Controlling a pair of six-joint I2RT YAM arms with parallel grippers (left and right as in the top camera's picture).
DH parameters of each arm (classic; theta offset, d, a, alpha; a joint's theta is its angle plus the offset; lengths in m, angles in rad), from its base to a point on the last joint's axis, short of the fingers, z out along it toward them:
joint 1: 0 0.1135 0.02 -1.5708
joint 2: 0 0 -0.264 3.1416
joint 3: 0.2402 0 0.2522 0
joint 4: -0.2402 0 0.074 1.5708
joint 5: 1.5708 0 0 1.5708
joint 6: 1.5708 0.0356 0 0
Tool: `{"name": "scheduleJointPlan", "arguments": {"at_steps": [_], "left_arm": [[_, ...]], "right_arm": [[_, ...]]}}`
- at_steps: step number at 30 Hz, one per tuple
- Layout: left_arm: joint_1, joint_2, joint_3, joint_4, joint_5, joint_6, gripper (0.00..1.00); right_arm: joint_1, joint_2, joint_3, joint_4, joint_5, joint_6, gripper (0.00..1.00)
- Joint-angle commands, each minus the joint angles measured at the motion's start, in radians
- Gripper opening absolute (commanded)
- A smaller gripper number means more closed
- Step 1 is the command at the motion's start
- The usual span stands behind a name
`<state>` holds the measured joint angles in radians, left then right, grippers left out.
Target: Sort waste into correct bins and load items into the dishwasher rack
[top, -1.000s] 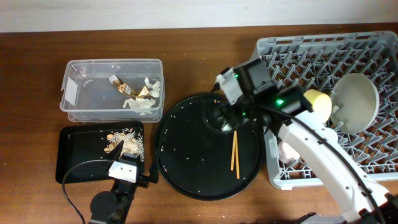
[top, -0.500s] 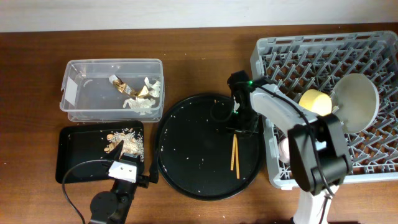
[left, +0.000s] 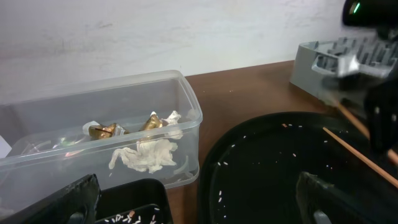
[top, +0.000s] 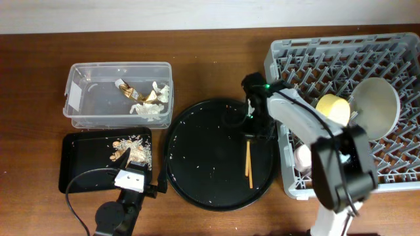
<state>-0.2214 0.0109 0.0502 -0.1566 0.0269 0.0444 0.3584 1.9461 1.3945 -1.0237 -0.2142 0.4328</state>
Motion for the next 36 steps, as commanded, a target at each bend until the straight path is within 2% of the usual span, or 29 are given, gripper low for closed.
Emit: {"name": "scheduleJointPlan", "arguments": {"at_steps": [1,2,8,10,12,13,17,23,25,27,30,31,36], "left_arm": [[0.002,-0.005,-0.006,0.002,0.004,-0.006,0.99],[0.002,-0.005,-0.006,0.002,0.004,-0.006,0.99],[0.002,-0.005,-0.006,0.002,0.004,-0.006,0.99],[0.002,-0.005,-0.006,0.002,0.004,-0.006,0.99],[0.002,-0.005,-0.006,0.002,0.004,-0.006,0.99],[0.002,-0.005,-0.006,0.002,0.004,-0.006,0.99],[0.002,-0.005,-0.006,0.002,0.004,-0.006,0.99],[0.002,-0.005,-0.006,0.002,0.004,-0.006,0.99],[0.002,-0.005,-0.006,0.002,0.004,-0.006,0.99],[0.002,-0.005,-0.006,0.002,0.004,-0.006,0.99],[0.002,-0.005,-0.006,0.002,0.004,-0.006,0.99],[0.002,-0.005,-0.006,0.002,0.004,-0.006,0.99],[0.002,-0.005,-0.006,0.002,0.004,-0.006,1.00]], "right_arm": [[-0.006,-0.082,-0.001,-0.018,0.013,-0.036,0.13],[-0.006,-0.081,-0.002,-0.026,0.013,-0.036,0.04],[-0.041,-0.110,0.012,-0.007,0.013,-0.058,0.04],[-0.045,-0.107,0.011,-0.005,0.018,-0.079,0.34],[-0.037,-0.085,0.003,-0.001,0.022,-0.077,0.48],[-0.031,-0.072,-0.002,0.004,0.030,-0.077,0.52],[-0.025,-0.012,-0.031,0.063,0.043,-0.031,0.51],[-0.025,0.033,-0.067,0.152,0.043,0.014,0.38],[-0.025,0.033,-0.067,0.157,0.043,0.014,0.26],[-0.025,0.033,-0.067,0.158,0.043,0.014,0.21],[-0.025,0.033,-0.067,0.165,0.043,0.013,0.07],[-0.025,0.033,-0.067,0.165,0.043,0.014,0.04],[-0.027,-0.025,-0.040,0.133,0.043,-0.045,0.04]]}}
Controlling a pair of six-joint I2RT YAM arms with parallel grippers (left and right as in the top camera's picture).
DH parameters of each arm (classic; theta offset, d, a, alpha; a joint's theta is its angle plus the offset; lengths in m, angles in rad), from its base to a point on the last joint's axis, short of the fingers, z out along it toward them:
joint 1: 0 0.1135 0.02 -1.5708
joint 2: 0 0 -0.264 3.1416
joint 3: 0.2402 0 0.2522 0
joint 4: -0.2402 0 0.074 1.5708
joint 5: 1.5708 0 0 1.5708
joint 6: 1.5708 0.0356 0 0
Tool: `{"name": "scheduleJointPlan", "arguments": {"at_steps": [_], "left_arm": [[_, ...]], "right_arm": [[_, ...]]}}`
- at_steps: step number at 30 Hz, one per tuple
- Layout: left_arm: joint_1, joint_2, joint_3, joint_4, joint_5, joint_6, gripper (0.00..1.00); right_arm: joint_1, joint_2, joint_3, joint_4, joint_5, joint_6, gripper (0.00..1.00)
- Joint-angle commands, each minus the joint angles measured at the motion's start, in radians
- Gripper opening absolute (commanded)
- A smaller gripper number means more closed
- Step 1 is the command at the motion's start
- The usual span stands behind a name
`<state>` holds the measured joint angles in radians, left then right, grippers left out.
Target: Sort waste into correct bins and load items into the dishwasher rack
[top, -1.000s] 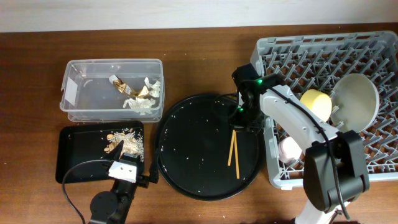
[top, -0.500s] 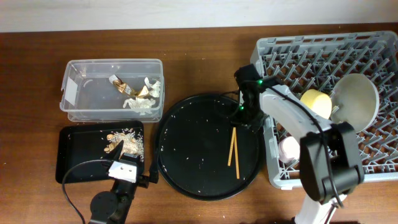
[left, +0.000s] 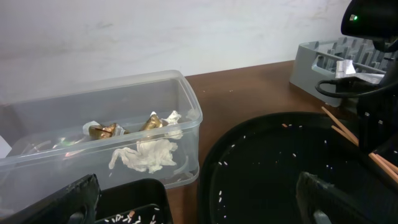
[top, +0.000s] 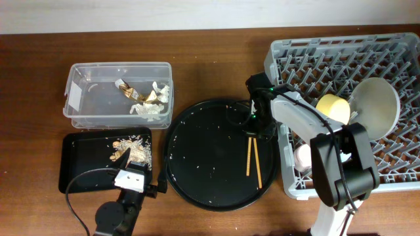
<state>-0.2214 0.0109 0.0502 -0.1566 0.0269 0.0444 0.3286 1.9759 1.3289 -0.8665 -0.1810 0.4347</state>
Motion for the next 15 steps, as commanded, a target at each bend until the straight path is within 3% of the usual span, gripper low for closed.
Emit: {"name": "scheduleJointPlan", "arguments": {"at_steps": [1,6,9,12,15], "left_arm": [[0.002,-0.005,-0.006,0.002,0.004,-0.006,0.99],[0.002,-0.005,-0.006,0.002,0.004,-0.006,0.99],[0.002,-0.005,-0.006,0.002,0.004,-0.006,0.99],[0.002,-0.005,-0.006,0.002,0.004,-0.006,1.00],[0.002,-0.005,-0.006,0.002,0.004,-0.006,1.00]], "right_arm": [[0.003,-0.082,0.039,-0.035,0.010,-0.065,0.04],[-0.003,-0.285,0.101,-0.080,0.061,-0.193,0.04],[-0.037,-0.369,0.102,-0.068,0.218,-0.376,0.04],[-0.100,-0.371,0.102,-0.050,0.366,-0.484,0.04],[-0.153,-0.346,0.101,-0.010,0.343,-0.509,0.04]]}}
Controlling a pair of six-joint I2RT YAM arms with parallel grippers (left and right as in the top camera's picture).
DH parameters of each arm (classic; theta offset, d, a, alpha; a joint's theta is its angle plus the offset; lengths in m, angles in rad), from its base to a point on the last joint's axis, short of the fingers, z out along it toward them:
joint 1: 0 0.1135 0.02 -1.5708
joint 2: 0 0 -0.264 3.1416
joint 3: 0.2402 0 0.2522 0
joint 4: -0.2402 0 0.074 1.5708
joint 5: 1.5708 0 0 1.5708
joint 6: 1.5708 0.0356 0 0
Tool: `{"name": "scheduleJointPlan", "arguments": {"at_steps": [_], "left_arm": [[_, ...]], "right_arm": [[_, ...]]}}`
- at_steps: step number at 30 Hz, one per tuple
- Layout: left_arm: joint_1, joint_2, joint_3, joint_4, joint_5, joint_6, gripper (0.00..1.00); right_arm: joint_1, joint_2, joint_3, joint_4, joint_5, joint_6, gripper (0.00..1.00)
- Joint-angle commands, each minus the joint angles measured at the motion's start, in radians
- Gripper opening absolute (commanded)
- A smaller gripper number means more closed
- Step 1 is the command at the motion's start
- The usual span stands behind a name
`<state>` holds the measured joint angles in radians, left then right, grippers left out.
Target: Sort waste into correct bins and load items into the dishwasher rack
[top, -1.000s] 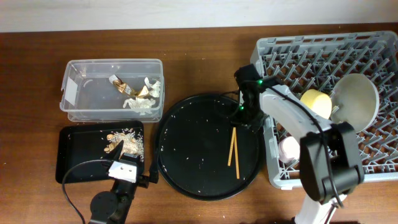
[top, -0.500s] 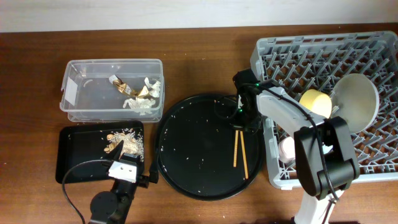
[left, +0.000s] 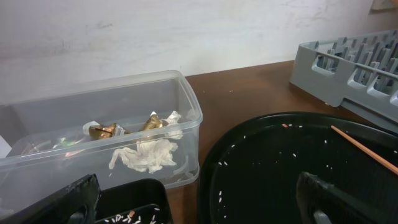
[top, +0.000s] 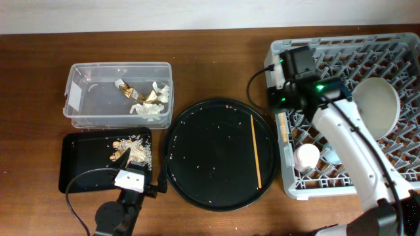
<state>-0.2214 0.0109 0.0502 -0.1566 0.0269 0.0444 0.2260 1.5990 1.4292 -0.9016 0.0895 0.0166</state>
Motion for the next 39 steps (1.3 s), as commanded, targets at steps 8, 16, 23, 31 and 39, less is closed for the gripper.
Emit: {"name": "scheduleJointPlan", "arguments": {"at_steps": [8,16,23,31,39], "left_arm": [[0.002,-0.005,-0.006,0.002,0.004,-0.006,0.99],[0.002,-0.005,-0.006,0.002,0.004,-0.006,0.99],[0.002,-0.005,-0.006,0.002,0.004,-0.006,0.99],[0.002,-0.005,-0.006,0.002,0.004,-0.006,0.99],[0.002,-0.005,-0.006,0.002,0.004,-0.006,0.99]], "right_arm": [[-0.044,0.089,0.017,0.006,0.029,-0.077,0.24],[0.086,0.042,0.043,-0.158,-0.158,0.065,0.37],[0.205,0.141,-0.108,-0.093,-0.029,0.343,0.48],[0.205,0.314,-0.180,-0.010,-0.033,0.359,0.40],[0.205,0.374,-0.186,-0.009,-0.088,0.386,0.17]]}}
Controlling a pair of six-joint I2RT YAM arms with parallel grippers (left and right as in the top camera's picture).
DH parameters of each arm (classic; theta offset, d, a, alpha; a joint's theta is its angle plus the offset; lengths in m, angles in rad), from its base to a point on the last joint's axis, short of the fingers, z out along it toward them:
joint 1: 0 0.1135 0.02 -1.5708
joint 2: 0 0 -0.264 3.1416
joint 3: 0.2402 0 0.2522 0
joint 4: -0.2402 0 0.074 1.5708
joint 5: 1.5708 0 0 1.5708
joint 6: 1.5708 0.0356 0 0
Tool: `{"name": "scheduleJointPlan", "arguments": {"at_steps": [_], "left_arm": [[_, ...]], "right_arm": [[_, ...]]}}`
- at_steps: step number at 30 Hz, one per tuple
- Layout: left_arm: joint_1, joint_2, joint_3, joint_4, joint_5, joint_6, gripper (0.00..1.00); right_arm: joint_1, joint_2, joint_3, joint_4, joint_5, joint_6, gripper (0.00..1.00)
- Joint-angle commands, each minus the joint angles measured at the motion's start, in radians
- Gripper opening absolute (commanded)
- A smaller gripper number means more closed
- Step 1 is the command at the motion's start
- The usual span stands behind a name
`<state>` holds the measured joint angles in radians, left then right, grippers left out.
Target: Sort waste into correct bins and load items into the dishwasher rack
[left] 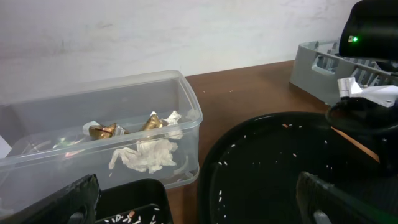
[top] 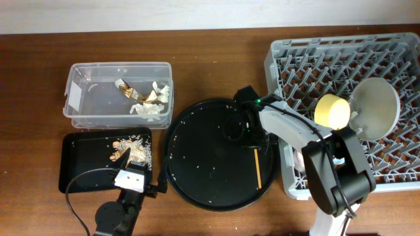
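One wooden chopstick (top: 257,169) lies on the right side of the round black tray (top: 197,164); its upper end is hidden under my right gripper (top: 252,141). That gripper is low over the tray, and its jaws cannot be made out. From the left wrist the chopstick (left: 356,140) shows beside the right arm (left: 370,37). The grey dishwasher rack (top: 341,52) holds a yellow cup (top: 331,111) and a grey bowl (top: 375,105). My left gripper (left: 199,211) is open and empty, parked at the near table edge in front of the black food tray (top: 79,164).
A clear plastic bin (top: 118,92) with wrappers and crumpled tissue stands at the back left. The black rectangular tray holds rice and food scraps (top: 128,152). Rice grains speckle the round tray. A pale cup (top: 300,157) shows in the rack's near left corner.
My right arm was over the rack's left edge; now its gripper is back down on the round tray at the upper end of the remaining chopstick. The left gripper has not moved.
My right gripper stood at the top of two chopsticks on the round tray, then the sticks lay slightly apart under it. Then the arm was over the rack and one chopstick lay on the tray. Now the gripper is at that chopstick.
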<state>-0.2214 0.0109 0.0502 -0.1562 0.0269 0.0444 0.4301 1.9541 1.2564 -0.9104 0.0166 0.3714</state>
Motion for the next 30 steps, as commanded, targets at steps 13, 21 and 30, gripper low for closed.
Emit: {"name": "scheduleJointPlan", "arguments": {"at_steps": [13,21,30], "left_arm": [[0.002,-0.005,-0.006,0.002,0.004,-0.006,0.99],[0.002,-0.005,-0.006,0.002,0.004,-0.006,1.00],[0.002,-0.005,-0.006,0.001,0.004,-0.006,1.00]], "right_arm": [[-0.011,-0.317,0.128,-0.013,0.048,-0.069,0.04],[-0.124,-0.357,0.134,-0.120,-0.105,-0.184,0.15],[-0.013,-0.096,-0.064,-0.024,-0.058,-0.052,0.34]]}}
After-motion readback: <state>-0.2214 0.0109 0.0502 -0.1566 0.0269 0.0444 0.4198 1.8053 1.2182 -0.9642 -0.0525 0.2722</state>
